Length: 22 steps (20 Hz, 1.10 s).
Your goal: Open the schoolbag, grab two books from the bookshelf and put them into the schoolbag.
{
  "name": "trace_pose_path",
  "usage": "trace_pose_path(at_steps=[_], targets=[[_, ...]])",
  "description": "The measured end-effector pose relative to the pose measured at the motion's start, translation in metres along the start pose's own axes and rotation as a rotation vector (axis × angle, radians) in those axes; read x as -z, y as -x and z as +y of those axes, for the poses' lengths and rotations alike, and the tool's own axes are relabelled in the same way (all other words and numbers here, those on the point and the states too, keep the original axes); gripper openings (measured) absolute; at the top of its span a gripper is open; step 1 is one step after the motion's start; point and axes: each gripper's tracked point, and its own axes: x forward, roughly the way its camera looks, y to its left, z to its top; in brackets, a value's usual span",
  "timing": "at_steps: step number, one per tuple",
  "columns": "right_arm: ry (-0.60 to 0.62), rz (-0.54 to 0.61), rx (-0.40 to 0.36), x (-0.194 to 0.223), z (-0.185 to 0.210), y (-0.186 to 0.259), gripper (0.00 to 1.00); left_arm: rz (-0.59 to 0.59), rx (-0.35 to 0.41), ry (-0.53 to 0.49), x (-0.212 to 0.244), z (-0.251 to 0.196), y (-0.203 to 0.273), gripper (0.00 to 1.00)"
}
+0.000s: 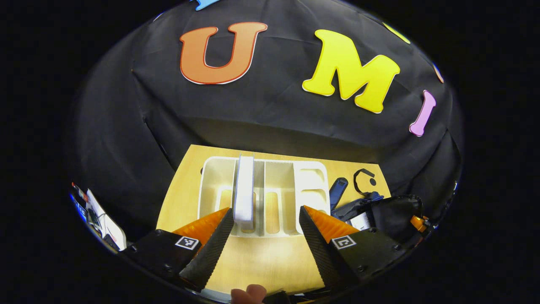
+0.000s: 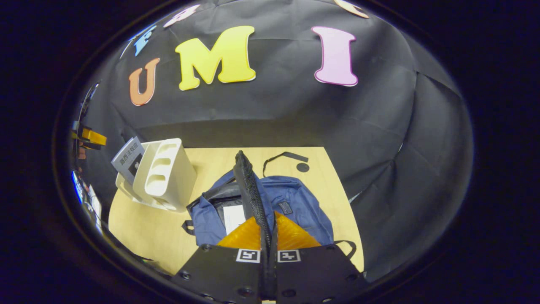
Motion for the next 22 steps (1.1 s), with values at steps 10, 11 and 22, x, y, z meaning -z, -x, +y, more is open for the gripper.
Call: trace_pose_path(at_steps=[10,11,22], targets=[[0.003,0.019,0.019,-0.001,0.0,-0.004,0.0,0.273,0.04,0.017,0.01,0.022,-0.072,0.98],[0.002,0.021,0.021,-0.001,0.0,-0.005,0.0,0.3,0.031,0.016,0.014,0.026,-0.08,0.98],[0.013,0.031,0.034,0.001,-0.001,-0.008,0.0,0.516,-0.003,-0.048,0.039,0.039,-0.12,0.95]])
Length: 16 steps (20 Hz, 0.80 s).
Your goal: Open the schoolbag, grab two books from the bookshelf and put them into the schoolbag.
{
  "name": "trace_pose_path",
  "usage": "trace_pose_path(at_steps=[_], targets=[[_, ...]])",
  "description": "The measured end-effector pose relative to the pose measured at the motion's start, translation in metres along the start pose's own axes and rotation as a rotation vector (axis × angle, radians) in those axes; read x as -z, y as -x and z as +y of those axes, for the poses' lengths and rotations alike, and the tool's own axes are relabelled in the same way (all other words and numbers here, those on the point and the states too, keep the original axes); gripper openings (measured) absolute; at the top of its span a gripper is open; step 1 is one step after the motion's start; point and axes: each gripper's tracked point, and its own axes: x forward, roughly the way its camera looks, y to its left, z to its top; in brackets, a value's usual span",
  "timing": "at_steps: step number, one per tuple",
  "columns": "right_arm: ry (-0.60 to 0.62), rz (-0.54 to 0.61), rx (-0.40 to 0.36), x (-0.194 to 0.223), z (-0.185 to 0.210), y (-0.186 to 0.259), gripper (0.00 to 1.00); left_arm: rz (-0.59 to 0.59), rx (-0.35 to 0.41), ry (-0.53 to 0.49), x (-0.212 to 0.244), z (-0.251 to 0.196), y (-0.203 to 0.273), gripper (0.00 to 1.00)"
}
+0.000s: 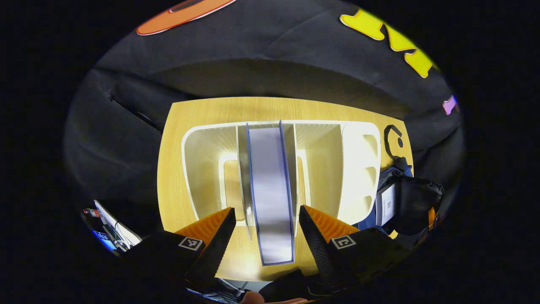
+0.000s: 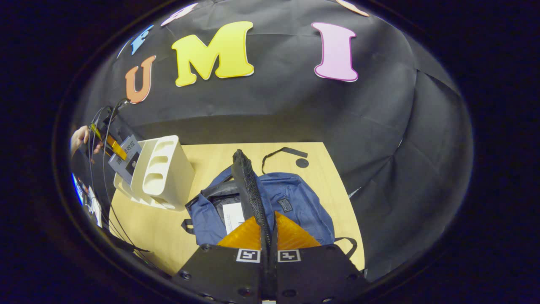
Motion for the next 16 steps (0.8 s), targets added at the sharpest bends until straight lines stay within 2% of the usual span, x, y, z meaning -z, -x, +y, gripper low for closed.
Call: trace_pose_path(at_steps=[2,3,8,12,15,16], targets=[[-0.003,-0.001,-0.001,0.002,-0.001,0.002,0.0,0.028,-0.014,-0.002,0.001,-0.001,-0.004,0.88],[-0.004,-0.001,-0.001,0.003,-0.002,0.002,0.0,0.039,-0.023,-0.006,0.002,0.0,-0.007,0.91],[-0.012,-0.003,-0.014,0.009,-0.001,0.004,0.0,0.092,-0.095,0.016,0.002,0.011,-0.018,0.62],[-0.015,-0.012,-0.02,0.01,-0.002,0.005,0.0,0.117,-0.078,0.058,0.011,0.004,-0.012,0.41],[-0.008,-0.015,-0.025,0.012,-0.004,0.004,0.0,0.084,-0.079,0.052,0.015,0.006,0.007,0.46],[-0.009,-0.015,-0.029,0.012,-0.004,0.004,0.0,0.068,-0.081,0.048,0.017,0.008,0.018,0.42]])
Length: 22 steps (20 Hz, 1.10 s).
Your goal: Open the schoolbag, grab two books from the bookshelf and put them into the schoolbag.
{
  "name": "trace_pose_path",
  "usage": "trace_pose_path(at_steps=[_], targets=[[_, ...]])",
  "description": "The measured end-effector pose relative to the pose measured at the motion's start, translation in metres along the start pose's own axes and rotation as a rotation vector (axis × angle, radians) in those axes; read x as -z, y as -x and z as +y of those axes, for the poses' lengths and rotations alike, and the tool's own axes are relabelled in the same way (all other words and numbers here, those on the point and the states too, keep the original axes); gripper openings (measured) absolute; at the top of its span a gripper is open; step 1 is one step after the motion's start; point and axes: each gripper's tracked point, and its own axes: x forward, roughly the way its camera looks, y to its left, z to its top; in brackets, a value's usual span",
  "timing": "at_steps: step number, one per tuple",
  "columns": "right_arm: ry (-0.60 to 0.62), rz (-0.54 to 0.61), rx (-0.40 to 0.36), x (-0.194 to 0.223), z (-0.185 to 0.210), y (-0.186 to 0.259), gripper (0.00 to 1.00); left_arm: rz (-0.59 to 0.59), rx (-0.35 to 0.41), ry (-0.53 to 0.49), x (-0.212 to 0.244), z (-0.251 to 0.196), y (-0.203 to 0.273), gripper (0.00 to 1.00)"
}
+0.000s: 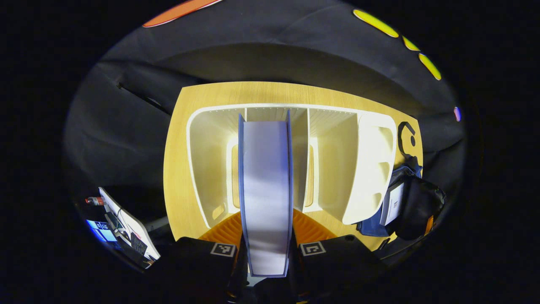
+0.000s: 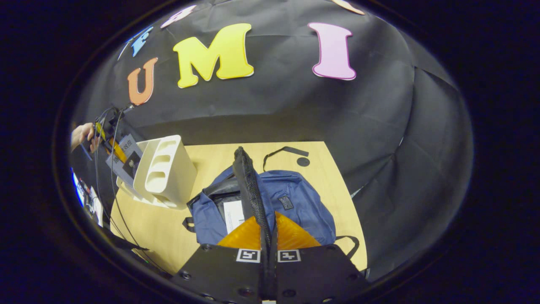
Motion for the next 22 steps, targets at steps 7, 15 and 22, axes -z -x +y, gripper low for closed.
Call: trace_pose_path(at_steps=[7,15,22], targets=[[-0.008,-0.006,-0.019,0.004,-0.001,-0.001,0.0,-0.109,0.099,0.047,0.049,0.006,0.085,0.41],[-0.006,-0.01,-0.018,0.006,0.0,0.004,0.0,-0.259,0.312,0.144,0.085,-0.008,0.137,0.38],[-0.001,0.0,-0.006,0.012,-0.001,0.007,0.0,-0.339,0.712,0.268,0.101,-0.082,0.147,0.41]])
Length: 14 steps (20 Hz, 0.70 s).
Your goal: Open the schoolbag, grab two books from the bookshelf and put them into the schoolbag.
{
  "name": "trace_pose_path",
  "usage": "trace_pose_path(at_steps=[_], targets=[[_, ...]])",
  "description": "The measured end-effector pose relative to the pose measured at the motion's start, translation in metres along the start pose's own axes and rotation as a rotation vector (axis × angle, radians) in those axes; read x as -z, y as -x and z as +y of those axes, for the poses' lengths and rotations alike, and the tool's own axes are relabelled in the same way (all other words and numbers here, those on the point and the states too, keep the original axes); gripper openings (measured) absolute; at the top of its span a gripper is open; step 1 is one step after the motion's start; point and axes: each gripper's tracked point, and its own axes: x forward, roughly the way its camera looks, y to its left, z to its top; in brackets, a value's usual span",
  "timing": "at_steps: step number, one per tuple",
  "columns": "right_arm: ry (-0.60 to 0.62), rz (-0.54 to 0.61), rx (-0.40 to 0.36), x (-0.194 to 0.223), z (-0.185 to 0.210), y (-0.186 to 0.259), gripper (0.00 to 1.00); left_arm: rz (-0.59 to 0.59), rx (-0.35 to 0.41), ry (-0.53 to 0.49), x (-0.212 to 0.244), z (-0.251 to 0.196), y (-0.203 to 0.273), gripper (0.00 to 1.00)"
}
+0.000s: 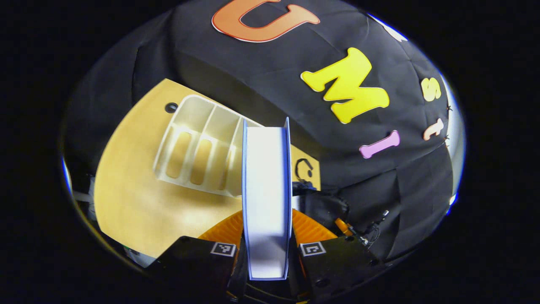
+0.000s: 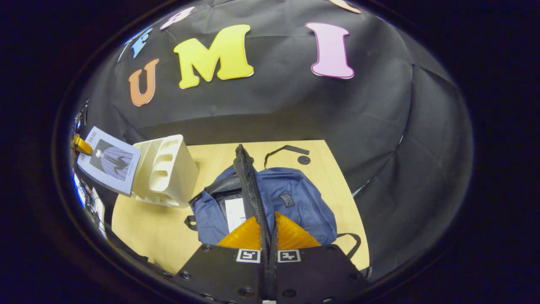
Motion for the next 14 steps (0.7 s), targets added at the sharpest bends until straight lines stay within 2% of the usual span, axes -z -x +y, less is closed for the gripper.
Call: trace_pose_path(at_steps=[3,5,6,9,10,11,14], targets=[[0.015,0.01,0.01,0.003,0.001,0.001,0.02,-0.007,0.105,-0.034,0.021,-0.028,-0.024,0.41],[0.023,0.006,0.019,0.0,0.001,0.004,0.0,0.007,0.181,-0.034,0.041,-0.049,-0.043,0.45],[0.025,0.004,0.025,-0.002,0.001,0.005,0.02,0.019,0.206,-0.035,0.055,-0.058,-0.055,0.41],[0.022,0.001,0.036,-0.004,-0.001,0.008,0.0,0.057,0.206,-0.034,0.09,-0.064,-0.096,0.41],[0.019,0.003,0.035,-0.004,0.0,0.01,0.0,0.072,0.204,-0.03,0.101,-0.066,-0.11,0.46],[0.018,0.006,0.034,-0.004,0.0,0.012,0.0,0.086,0.204,-0.029,0.113,-0.07,-0.124,0.41],[0.016,0.005,0.039,-0.007,-0.005,0.015,0.03,0.103,0.197,-0.061,0.141,-0.083,-0.161,0.41]])
